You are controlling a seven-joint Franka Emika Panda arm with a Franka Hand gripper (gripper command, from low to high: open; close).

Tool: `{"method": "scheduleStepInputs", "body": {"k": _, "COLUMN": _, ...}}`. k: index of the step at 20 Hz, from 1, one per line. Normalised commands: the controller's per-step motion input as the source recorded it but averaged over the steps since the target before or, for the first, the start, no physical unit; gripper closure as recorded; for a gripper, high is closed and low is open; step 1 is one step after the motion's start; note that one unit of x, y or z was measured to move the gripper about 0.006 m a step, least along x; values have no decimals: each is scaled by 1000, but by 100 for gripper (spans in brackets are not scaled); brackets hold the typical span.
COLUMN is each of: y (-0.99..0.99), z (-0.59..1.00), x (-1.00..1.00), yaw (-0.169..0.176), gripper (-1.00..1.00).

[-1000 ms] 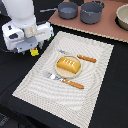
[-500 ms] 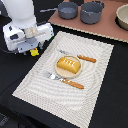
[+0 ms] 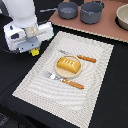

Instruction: Place the bread, butter, and milk from the table onto the serving area.

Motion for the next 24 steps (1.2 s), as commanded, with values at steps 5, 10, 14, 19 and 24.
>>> {"method": "scheduleStepInputs", "body": {"k": 5, "y": -565, "z": 1000, "x": 729, "yaw": -10, "gripper": 100}}
{"method": "scheduleStepInputs", "body": {"k": 10, "y": -598, "z": 886, "x": 724, "yaw": -13, "gripper": 100}}
{"method": "scheduleStepInputs", "body": {"k": 14, "y": -621, "z": 583, "x": 597, "yaw": -18, "gripper": 100}}
{"method": "scheduleStepInputs", "body": {"k": 19, "y": -629, "z": 676, "x": 641, "yaw": -12, "gripper": 100}}
{"method": "scheduleStepInputs", "body": {"k": 24, "y": -627, "z": 735, "x": 670, "yaw": -16, "gripper": 100}}
